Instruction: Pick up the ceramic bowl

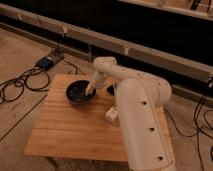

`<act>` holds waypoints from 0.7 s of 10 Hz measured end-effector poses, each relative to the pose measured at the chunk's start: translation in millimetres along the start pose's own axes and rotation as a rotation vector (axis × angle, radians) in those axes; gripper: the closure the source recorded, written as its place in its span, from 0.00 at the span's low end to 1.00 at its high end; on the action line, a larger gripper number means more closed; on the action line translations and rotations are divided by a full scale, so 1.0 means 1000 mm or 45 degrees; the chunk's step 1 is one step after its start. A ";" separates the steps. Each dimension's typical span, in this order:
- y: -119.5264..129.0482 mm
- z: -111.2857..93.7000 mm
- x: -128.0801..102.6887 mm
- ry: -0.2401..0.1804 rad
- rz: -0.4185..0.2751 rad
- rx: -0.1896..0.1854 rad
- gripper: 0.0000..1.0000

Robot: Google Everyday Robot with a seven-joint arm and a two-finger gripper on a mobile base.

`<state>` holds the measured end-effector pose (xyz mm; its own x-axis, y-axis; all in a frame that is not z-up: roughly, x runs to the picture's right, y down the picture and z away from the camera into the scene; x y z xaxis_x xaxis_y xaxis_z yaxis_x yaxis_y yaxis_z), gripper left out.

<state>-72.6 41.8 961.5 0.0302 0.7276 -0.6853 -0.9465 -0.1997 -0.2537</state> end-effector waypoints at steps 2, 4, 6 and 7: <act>0.000 0.004 -0.005 0.012 -0.022 -0.010 0.37; 0.002 0.005 -0.011 0.010 -0.039 -0.028 0.53; 0.004 0.004 -0.013 0.015 -0.048 -0.050 0.74; 0.005 0.002 -0.014 0.012 -0.049 -0.065 0.86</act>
<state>-78.5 31.9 971.1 0.0693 0.7290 -0.6810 -0.9270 -0.2052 -0.3140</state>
